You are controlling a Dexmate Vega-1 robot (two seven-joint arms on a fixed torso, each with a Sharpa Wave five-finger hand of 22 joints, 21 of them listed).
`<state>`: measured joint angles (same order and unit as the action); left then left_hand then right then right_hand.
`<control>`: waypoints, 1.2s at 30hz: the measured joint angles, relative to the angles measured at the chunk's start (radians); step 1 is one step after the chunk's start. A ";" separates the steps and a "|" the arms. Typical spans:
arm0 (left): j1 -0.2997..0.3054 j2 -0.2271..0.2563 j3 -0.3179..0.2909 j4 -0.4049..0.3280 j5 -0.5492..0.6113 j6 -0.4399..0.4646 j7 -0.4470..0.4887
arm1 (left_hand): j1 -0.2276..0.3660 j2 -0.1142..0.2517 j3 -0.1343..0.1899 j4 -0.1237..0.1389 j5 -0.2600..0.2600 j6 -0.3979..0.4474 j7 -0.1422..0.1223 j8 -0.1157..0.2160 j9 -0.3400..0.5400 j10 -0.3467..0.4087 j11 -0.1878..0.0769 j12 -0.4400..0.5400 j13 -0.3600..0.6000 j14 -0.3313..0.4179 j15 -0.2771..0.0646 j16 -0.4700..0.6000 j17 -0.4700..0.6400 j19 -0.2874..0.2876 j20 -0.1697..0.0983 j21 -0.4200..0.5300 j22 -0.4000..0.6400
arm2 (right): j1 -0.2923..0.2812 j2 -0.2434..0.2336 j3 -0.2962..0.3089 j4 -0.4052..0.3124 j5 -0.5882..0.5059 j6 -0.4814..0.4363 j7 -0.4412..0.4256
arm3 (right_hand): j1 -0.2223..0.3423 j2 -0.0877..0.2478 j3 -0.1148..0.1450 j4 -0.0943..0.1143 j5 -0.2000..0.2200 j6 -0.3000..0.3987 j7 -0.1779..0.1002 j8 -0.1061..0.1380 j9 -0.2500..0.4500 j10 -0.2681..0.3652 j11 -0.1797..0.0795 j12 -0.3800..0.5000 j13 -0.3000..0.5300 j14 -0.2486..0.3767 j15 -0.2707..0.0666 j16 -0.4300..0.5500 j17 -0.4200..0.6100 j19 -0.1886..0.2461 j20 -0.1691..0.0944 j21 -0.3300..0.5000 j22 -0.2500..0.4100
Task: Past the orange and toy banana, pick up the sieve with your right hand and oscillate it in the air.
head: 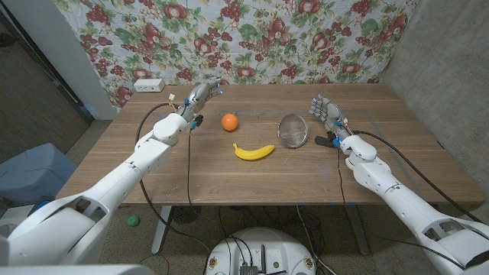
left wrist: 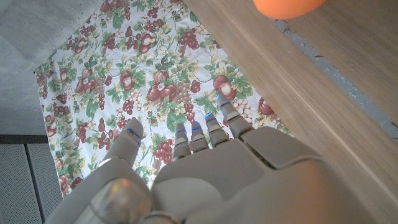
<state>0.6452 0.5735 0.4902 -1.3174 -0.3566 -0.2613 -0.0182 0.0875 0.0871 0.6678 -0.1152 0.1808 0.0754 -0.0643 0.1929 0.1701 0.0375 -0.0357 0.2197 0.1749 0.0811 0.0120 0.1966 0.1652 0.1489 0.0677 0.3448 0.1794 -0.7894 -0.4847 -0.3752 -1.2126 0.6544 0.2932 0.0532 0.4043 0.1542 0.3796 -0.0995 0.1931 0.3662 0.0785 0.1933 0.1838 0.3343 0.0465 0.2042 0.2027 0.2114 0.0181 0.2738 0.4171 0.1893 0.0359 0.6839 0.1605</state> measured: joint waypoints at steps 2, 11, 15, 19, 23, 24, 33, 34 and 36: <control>-0.003 0.003 0.005 -0.011 0.015 0.012 0.002 | 0.001 -0.001 0.000 0.000 0.000 0.004 -0.004 0.000 0.000 0.000 0.000 0.000 0.000 0.005 -0.005 0.000 0.000 0.000 0.000 0.000 0.000 | -0.006 -0.005 0.002 -0.010 -0.001 0.001 -0.004 | 0.000 0.000 0.002 -0.002 0.000 0.000 0.000 0.000 0.000 0.000 0.000 0.000 0.000 0.000 0.000 0.000 0.000 0.000 0.000 -0.004 0.000; -0.009 0.014 0.020 -0.045 0.051 0.048 0.004 | 0.008 -0.008 -0.003 -0.014 -0.004 0.011 0.000 0.000 0.000 0.005 -0.005 0.000 0.000 0.005 -0.005 0.000 0.005 0.000 0.000 0.000 0.000 | -0.028 -0.020 0.008 -0.045 -0.008 0.006 -0.017 | 0.000 0.000 0.004 -0.004 0.000 0.002 0.002 0.000 0.000 0.000 0.000 0.000 0.000 0.004 -0.004 0.000 0.000 0.007 -0.007 -0.007 0.000; -0.009 0.014 0.020 -0.045 0.068 0.066 0.007 | 0.007 -0.008 -0.004 -0.020 -0.007 0.011 0.000 0.000 0.000 0.005 -0.005 0.000 0.000 0.010 -0.010 0.000 0.005 0.000 0.000 0.000 0.000 | -0.039 -0.027 0.012 -0.063 -0.008 0.006 -0.017 | 0.000 0.000 0.004 -0.004 0.000 0.009 -0.002 0.000 0.000 0.000 0.000 0.000 0.000 0.004 -0.004 0.000 -0.005 0.007 -0.007 -0.011 0.000; -0.011 0.024 0.035 -0.083 0.082 0.081 0.008 | 0.009 -0.018 -0.004 -0.027 -0.007 0.011 0.000 0.000 0.000 0.005 -0.005 0.000 0.000 0.010 -0.010 0.000 0.005 0.000 0.000 -0.005 0.000 | -0.051 -0.035 0.016 -0.081 -0.015 0.013 -0.031 | 0.000 0.000 0.007 -0.007 0.000 0.009 -0.002 0.000 0.000 0.004 -0.004 0.000 0.000 0.003 -0.004 0.000 -0.005 0.007 -0.007 -0.015 0.000; -0.011 0.024 0.035 -0.083 0.097 0.096 0.008 | 0.013 -0.021 0.000 -0.031 -0.007 0.011 0.000 0.000 0.000 0.005 -0.005 0.000 0.000 0.010 -0.010 0.000 0.005 -0.005 0.005 -0.008 0.000 | -0.063 -0.042 0.020 -0.098 -0.020 0.017 -0.044 | 0.000 0.000 0.007 -0.007 0.000 0.009 -0.002 0.000 0.000 0.009 0.002 0.000 0.000 0.003 -0.004 0.000 -0.005 0.011 -0.004 -0.016 0.000; -0.013 0.030 0.048 -0.110 0.102 0.103 0.009 | 0.013 -0.021 0.000 -0.031 -0.007 0.011 0.000 0.000 0.001 0.005 -0.005 0.000 0.000 0.010 -0.010 0.000 0.005 -0.006 0.006 -0.008 0.000 | -0.065 -0.043 0.021 -0.101 -0.020 0.017 -0.044 | 0.000 0.000 0.007 -0.007 0.000 0.009 -0.002 0.000 0.000 0.009 0.002 0.000 0.000 0.003 -0.004 0.000 -0.005 0.013 -0.001 -0.019 0.000; -0.024 0.034 0.072 -0.139 0.130 0.134 0.000 | 0.021 -0.029 0.004 -0.043 -0.007 0.011 0.000 0.000 0.005 0.005 -0.005 -0.007 0.000 0.010 -0.010 0.000 0.005 -0.006 0.006 -0.012 0.000 | -0.090 -0.057 0.031 -0.134 -0.022 0.022 -0.054 | 0.000 0.000 0.010 -0.010 0.000 0.009 -0.002 0.000 0.000 0.012 -0.002 0.000 0.000 0.003 -0.004 0.000 -0.005 0.014 0.000 -0.023 0.004; -0.025 0.034 0.073 -0.140 0.133 0.135 -0.001 | 0.021 -0.029 0.004 -0.043 -0.007 0.011 0.000 0.000 0.005 0.005 -0.005 -0.007 0.000 0.010 -0.010 0.000 0.005 -0.006 0.006 -0.015 0.000 | -0.092 -0.058 0.031 -0.136 -0.024 0.027 -0.059 | 0.000 0.000 0.010 -0.010 0.000 0.013 0.002 0.000 0.000 0.012 -0.002 0.000 0.000 0.003 -0.004 0.000 -0.004 0.014 0.000 -0.023 0.005; -0.025 0.034 0.073 -0.140 0.137 0.141 -0.005 | 0.021 -0.029 0.000 -0.047 -0.007 0.011 0.000 0.000 0.005 0.005 -0.005 -0.007 0.000 0.010 -0.010 -0.004 0.005 -0.006 0.006 -0.016 0.000 | -0.096 -0.060 0.033 -0.140 -0.024 0.027 -0.059 | 0.000 0.000 0.010 -0.010 0.000 0.014 0.003 0.000 0.000 0.012 -0.002 0.000 0.000 0.003 -0.004 0.000 -0.007 0.014 0.000 -0.023 0.005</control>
<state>0.6199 0.6073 0.5637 -1.4577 -0.2192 -0.1206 -0.0232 0.1082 0.0578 0.6678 -0.1620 0.1737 0.0860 -0.0642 0.1928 0.1750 0.0427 -0.0410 0.2129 0.1746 0.0913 0.0017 0.1924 0.1701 0.1432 0.0733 0.3290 0.1791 -0.8850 -0.5449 -0.3424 -1.3530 0.6301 0.3202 -0.0063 0.4042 0.1541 0.3893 -0.1091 0.1931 0.3805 0.0819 0.1933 0.1837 0.3467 0.0446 0.2042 0.2026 0.2147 0.0143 0.2737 0.4100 0.2036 0.0357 0.6614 0.1657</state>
